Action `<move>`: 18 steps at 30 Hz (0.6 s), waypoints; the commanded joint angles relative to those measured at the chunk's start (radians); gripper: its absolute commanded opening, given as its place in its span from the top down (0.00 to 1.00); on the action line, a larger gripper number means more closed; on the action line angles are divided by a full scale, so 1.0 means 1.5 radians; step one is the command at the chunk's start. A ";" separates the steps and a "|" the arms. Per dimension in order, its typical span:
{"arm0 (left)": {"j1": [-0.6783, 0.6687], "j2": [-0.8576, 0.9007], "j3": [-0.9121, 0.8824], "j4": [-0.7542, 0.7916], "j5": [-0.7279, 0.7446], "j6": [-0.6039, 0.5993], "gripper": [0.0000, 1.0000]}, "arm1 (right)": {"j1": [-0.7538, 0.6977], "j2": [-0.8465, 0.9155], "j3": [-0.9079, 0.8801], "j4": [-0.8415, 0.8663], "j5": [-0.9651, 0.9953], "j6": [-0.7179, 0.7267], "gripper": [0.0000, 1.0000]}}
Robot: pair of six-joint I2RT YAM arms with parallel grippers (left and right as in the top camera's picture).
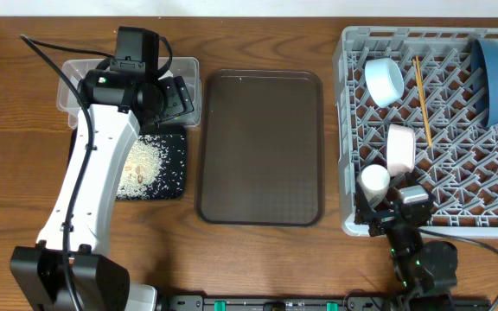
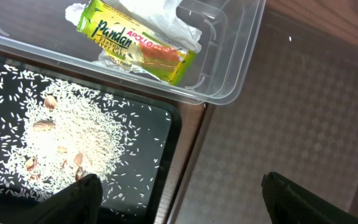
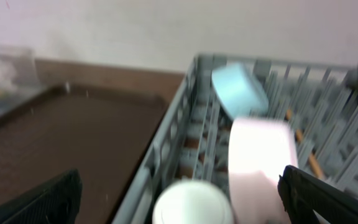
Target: Sort waste into correct bins and load items into the dishwasher rack
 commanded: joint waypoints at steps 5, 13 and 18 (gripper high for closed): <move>0.002 -0.008 0.011 -0.002 -0.006 0.001 0.15 | 0.007 -0.021 -0.001 -0.005 0.002 0.010 0.01; 0.002 -0.008 0.011 -0.002 -0.006 0.001 0.15 | 0.007 -0.021 -0.001 -0.005 0.002 0.009 0.01; 0.002 -0.008 0.011 -0.002 -0.006 0.001 0.15 | 0.007 -0.021 -0.001 -0.005 0.002 0.009 0.01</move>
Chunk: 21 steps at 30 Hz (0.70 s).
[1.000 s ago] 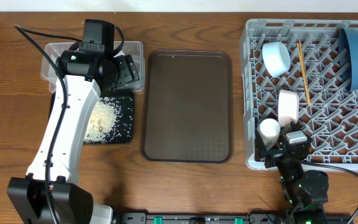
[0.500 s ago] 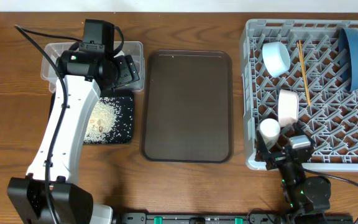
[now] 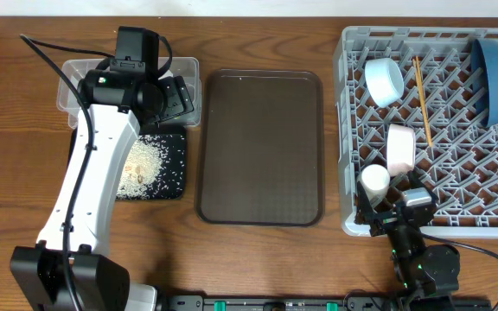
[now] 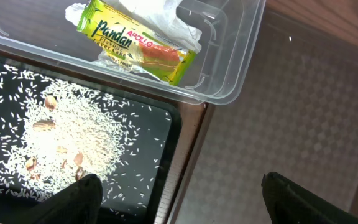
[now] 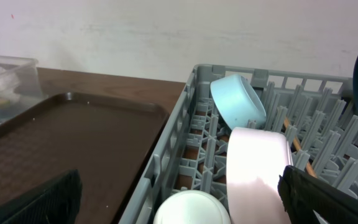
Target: Sort waste into correct bins and load items into the dishwasher rack
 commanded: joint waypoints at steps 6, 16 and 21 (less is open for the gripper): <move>0.002 -0.008 0.011 -0.002 -0.006 0.001 0.15 | 0.007 -0.005 -0.001 -0.003 0.002 0.010 0.01; 0.002 -0.060 0.007 -0.021 -0.084 0.011 0.15 | 0.007 -0.005 -0.001 -0.003 0.002 0.009 0.01; 0.002 -0.154 -0.072 0.072 -0.079 0.061 0.15 | 0.007 -0.005 -0.001 -0.003 0.002 0.009 0.01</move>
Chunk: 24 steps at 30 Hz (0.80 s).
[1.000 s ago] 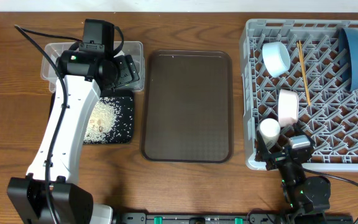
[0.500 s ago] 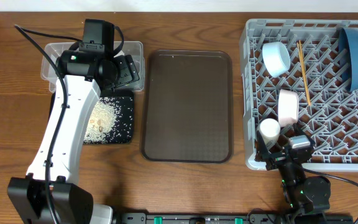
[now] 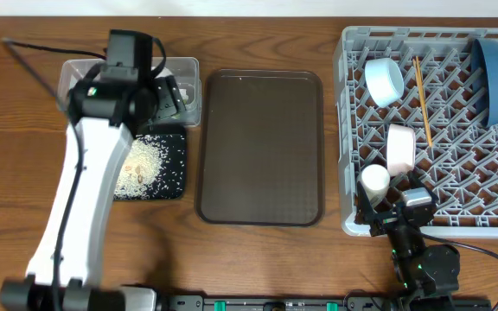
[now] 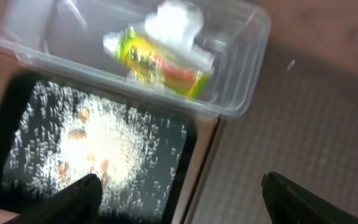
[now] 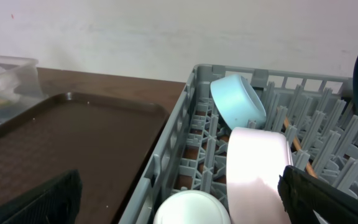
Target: Sort waste into correct bins and load items into the dishwasher rack
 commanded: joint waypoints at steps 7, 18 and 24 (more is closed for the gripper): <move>0.010 -0.263 -0.307 0.314 0.019 0.156 0.15 | 0.007 -0.004 -0.001 -0.003 0.002 0.009 0.01; 0.038 -0.622 -0.735 0.578 0.023 0.164 0.15 | 0.007 -0.004 -0.001 -0.003 0.002 0.009 0.01; 0.038 -0.795 -0.884 0.631 0.023 0.166 0.15 | 0.007 -0.004 -0.001 -0.003 0.002 0.009 0.01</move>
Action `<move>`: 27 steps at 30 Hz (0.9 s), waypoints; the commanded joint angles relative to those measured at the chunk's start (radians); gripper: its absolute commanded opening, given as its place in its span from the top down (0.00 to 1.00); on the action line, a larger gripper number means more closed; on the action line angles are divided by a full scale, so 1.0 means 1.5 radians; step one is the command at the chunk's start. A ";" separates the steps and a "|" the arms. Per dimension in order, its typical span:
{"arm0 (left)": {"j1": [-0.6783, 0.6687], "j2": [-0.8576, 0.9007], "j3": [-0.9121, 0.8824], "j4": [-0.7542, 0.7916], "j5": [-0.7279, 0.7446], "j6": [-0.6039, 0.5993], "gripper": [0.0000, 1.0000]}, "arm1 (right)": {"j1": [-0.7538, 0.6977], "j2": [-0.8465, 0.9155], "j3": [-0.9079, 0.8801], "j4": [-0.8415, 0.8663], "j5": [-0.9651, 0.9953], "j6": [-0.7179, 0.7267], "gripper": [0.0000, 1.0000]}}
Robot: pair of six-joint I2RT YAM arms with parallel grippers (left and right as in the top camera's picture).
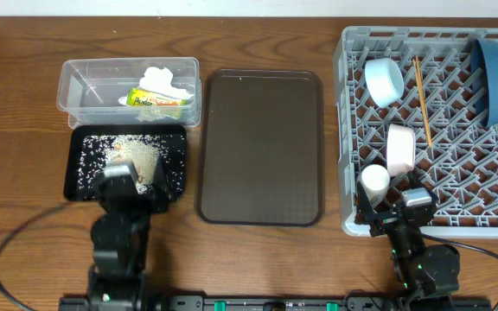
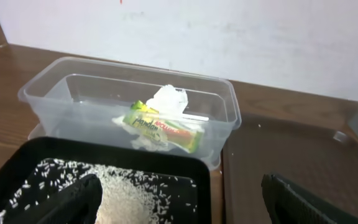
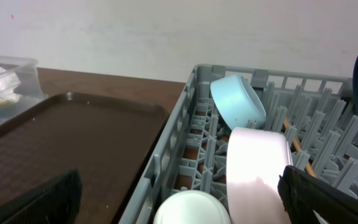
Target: Sort waste into correct bins and load items into the dishwasher rack
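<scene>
The clear bin (image 1: 66,91) at the back left holds a green Pandan wrapper (image 1: 154,98) and a white tissue (image 1: 159,78). In front of it lies the black tray (image 1: 80,173), scattered with rice (image 1: 141,155). My left gripper (image 1: 132,186) sits low at the black tray's near edge, open and empty (image 2: 179,208); its view shows the wrapper (image 2: 163,126) in the bin. The grey dishwasher rack (image 1: 465,164) holds a light blue bowl (image 1: 384,82), pink cup (image 1: 400,147), white cup (image 1: 374,180), chopsticks (image 1: 422,86) and dark blue bowl (image 1: 491,69). My right gripper (image 1: 396,207) is open at the rack's near left corner.
A brown serving tray (image 1: 260,147) lies bare between the bins and the rack. In the right wrist view the white cup (image 3: 191,208) and pink cup (image 3: 257,162) stand just ahead of the open fingers. A white wall runs behind the table.
My left arm was stretched out above the clear bin; now it is drawn back to the table's near edge, looking level across the black tray and bin. The right arm has not moved.
My left gripper hung open over the corner where clear bin and black tray meet, the wrapper and tissue lying in the bin. It was then higher above them, and now rests at the near edge. The right gripper stayed open at the rack's corner throughout.
</scene>
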 commanded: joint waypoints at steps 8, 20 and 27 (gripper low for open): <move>0.026 -0.166 -0.115 0.015 0.002 0.014 0.15 | 0.007 -0.004 -0.001 -0.003 0.002 0.009 0.01; 0.051 -0.245 -0.154 -0.022 0.007 0.019 0.15 | 0.007 -0.004 -0.001 -0.003 0.002 0.009 0.01; 0.051 -0.245 -0.154 -0.055 0.069 0.118 0.15 | 0.007 -0.004 -0.001 -0.003 0.002 0.009 0.01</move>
